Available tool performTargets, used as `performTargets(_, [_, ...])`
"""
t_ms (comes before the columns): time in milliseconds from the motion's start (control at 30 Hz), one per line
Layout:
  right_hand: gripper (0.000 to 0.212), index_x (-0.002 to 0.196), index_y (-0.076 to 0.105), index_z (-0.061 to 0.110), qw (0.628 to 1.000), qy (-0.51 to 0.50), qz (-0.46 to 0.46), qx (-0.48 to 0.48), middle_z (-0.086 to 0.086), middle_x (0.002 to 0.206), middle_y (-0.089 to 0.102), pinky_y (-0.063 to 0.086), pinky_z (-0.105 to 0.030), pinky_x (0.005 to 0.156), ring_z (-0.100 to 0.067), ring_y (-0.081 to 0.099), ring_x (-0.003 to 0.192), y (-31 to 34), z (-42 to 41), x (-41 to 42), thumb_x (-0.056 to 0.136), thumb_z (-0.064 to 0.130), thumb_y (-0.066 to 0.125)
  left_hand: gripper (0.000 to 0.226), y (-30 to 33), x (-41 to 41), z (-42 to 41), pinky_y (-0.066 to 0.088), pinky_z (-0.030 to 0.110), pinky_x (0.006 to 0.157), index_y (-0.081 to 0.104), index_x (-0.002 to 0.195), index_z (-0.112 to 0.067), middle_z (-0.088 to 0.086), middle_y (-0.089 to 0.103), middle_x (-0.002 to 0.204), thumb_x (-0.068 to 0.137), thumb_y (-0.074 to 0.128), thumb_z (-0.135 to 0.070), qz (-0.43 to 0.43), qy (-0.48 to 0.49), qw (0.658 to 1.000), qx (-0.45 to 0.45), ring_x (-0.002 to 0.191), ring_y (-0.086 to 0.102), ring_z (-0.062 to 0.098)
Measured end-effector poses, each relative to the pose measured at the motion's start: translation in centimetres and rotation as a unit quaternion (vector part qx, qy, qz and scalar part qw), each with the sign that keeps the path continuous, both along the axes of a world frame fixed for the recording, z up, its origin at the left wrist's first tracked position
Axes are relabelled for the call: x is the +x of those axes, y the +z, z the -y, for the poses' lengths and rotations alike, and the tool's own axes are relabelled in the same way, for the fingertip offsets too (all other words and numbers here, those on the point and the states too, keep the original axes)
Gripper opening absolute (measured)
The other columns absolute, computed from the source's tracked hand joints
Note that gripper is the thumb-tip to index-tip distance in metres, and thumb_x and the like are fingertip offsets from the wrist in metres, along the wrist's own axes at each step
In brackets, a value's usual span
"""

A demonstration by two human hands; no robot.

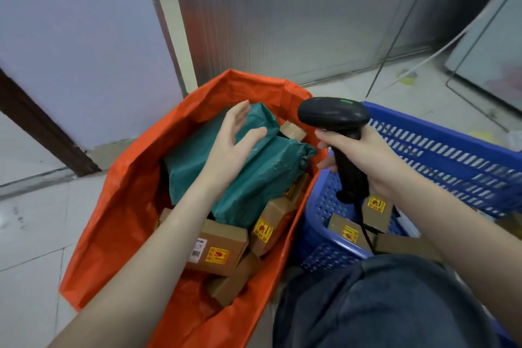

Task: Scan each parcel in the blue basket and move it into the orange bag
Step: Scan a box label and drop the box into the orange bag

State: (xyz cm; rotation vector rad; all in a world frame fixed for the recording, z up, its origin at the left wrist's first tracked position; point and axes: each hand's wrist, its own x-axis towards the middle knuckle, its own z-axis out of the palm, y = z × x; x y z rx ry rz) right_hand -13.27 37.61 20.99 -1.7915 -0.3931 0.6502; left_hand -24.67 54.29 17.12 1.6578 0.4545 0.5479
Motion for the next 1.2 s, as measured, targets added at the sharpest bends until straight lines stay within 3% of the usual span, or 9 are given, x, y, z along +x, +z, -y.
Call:
performTargets(167, [0.013,0.097,0.065,0.016,0.998,-0.043,0.034,-0.011,-0.005,0.091,0.067,0.051,-0.023,0.054,-0.012,0.065,0.052,1.8,6.2,1.6,0.088,0.026,0.066,0.046,1.5,3.7,5.2,0.033,0.009,0.102,0.043,0.136,-0.016,0.001,0.046,0.142,0.093,0.057,-0.008,0.016,-0.061,0.998,0.014,0.131,0.042,0.010])
performTargets(233, [0.010,0.095,0.064,0.018,0.997,-0.073,0.037,-0.006,-0.004,0.090,0.067,0.053,-0.024,0.057,-0.011,0.064,0.051,2.3,9.1,2.3,0.088,0.025,0.066,0.043,1.7,5.3,7.6,0.033,0.013,0.105,0.044,0.133,-0.020,0.000,0.046,0.141,0.094,0.058,-0.009,0.020,-0.092,0.995,0.020,0.132,0.042,0.010])
performTargets(400, [0.013,0.096,0.062,0.019,0.987,-0.153,0.049,-0.013,-0.002,0.087,0.067,0.056,-0.032,0.065,-0.014,0.065,0.057,1.9,17.0,4.3,0.087,0.026,0.068,0.046,1.0,9.9,14.0,0.032,0.006,0.101,0.043,0.136,-0.020,-0.013,0.047,0.135,0.093,0.060,-0.015,0.016,-0.183,0.982,0.046,0.124,0.043,-0.003])
performTargets(467, [0.012,0.095,0.063,0.016,0.983,-0.174,0.050,-0.020,-0.006,0.087,0.068,0.056,-0.036,0.066,-0.020,0.066,0.064,1.1,20.2,5.1,0.087,0.023,0.068,0.049,0.1,11.6,16.5,0.031,0.005,0.099,0.041,0.139,-0.022,-0.014,0.044,0.139,0.093,0.060,-0.019,-0.006,-0.219,0.974,0.055,0.128,0.040,-0.002])
performTargets(600, [0.013,0.087,0.064,0.009,0.975,-0.214,0.041,-0.044,-0.001,0.061,0.065,0.048,-0.032,0.057,-0.018,0.061,0.050,-1.7,25.9,6.6,0.086,0.021,0.070,0.057,-2.1,14.4,20.8,0.028,0.011,0.099,0.034,0.143,-0.028,-0.022,0.038,0.139,0.092,0.061,-0.028,-0.057,-0.275,0.955,0.089,0.128,0.033,-0.007])
performTargets(733, [0.009,0.091,0.065,0.014,0.974,-0.214,0.024,-0.065,-0.005,0.073,0.066,0.051,-0.036,0.064,-0.022,0.062,0.060,-4.3,29.9,8.1,0.086,0.021,0.069,0.062,-4.6,16.7,23.5,0.025,-0.002,0.090,0.031,0.145,-0.027,-0.021,0.034,0.142,0.092,0.062,-0.030,-0.101,-0.331,0.929,0.128,0.127,0.029,-0.010])
performTargets(867, [0.011,0.094,0.064,0.013,0.972,-0.218,0.003,-0.085,-0.009,0.077,0.068,0.053,-0.033,0.064,-0.020,0.063,0.063,-6.5,32.4,9.9,0.087,0.022,0.067,0.069,-8.0,19.3,24.8,0.023,0.014,0.101,0.025,0.148,-0.025,-0.012,0.028,0.154,0.091,0.063,-0.031,-0.153,-0.363,0.906,0.157,0.136,0.026,-0.002])
performTargets(1000, [0.015,0.089,0.062,0.002,0.968,-0.232,-0.021,-0.093,-0.008,0.065,0.064,0.051,-0.019,0.050,-0.009,0.063,0.049,-9.5,33.9,11.9,0.090,0.017,0.064,0.077,-12.8,21.3,26.5,0.024,0.016,0.102,0.022,0.150,-0.021,-0.007,0.025,0.156,0.089,0.067,-0.029,-0.209,-0.393,0.879,0.173,0.142,0.025,0.009])
performTargets(1200, [0.012,0.099,0.062,0.006,0.967,-0.230,-0.040,-0.107,-0.014,0.075,0.063,0.052,-0.021,0.052,-0.016,0.063,0.057,-14.5,34.8,13.9,0.090,0.015,0.063,0.092,-19.8,22.9,29.6,0.031,0.021,0.104,0.021,0.151,-0.022,-0.002,0.032,0.154,0.079,0.077,-0.031,-0.293,-0.465,0.810,0.204,0.138,0.034,0.014])
